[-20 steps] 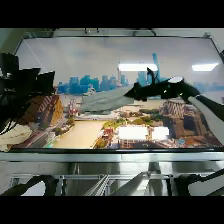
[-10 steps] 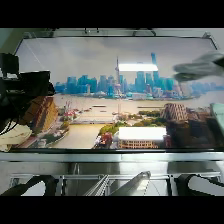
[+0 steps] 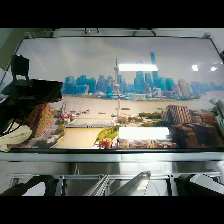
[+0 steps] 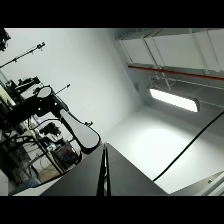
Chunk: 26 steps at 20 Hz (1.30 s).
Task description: Fold the shirts.
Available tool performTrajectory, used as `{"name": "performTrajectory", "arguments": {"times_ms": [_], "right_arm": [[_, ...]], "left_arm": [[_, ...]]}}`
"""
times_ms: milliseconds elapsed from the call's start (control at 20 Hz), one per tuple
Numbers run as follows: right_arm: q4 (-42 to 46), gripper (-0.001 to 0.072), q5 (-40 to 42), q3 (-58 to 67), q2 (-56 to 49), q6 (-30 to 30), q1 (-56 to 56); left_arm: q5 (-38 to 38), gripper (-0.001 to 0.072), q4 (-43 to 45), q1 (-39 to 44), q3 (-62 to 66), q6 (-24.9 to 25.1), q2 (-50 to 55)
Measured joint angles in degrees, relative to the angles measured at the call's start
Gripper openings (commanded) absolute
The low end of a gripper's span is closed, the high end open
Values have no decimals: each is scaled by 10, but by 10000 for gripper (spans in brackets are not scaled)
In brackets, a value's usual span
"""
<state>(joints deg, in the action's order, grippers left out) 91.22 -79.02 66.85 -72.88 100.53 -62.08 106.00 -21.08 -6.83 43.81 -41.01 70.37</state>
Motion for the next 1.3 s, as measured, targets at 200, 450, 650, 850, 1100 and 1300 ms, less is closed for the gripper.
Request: {"name": "performTrajectory", "arguments": {"times_ms": [200,450,650,850,1100,1300], "right_arm": [[44,552,15,-41,-24,-7,-23],[58,623,0,-24,-36,-15,-14],[-10,17,-17,52,-37,-16,59],[-133,16,-10,125,-16,-46,201],[-199,16,-3,130,57,-80,423],[-212,16,12,31,131,-89,610]], "left_arm": [[-5,16,3,21,0,0,0],[-17,7,5,29,0,-5,0],[-40,4,10,24,14,-14,0],[-59,4,70,-3,98,-41,-17],[-120,15,257,-34,130,-108,-137],[-152,16,334,-45,16,-159,-277]]}}
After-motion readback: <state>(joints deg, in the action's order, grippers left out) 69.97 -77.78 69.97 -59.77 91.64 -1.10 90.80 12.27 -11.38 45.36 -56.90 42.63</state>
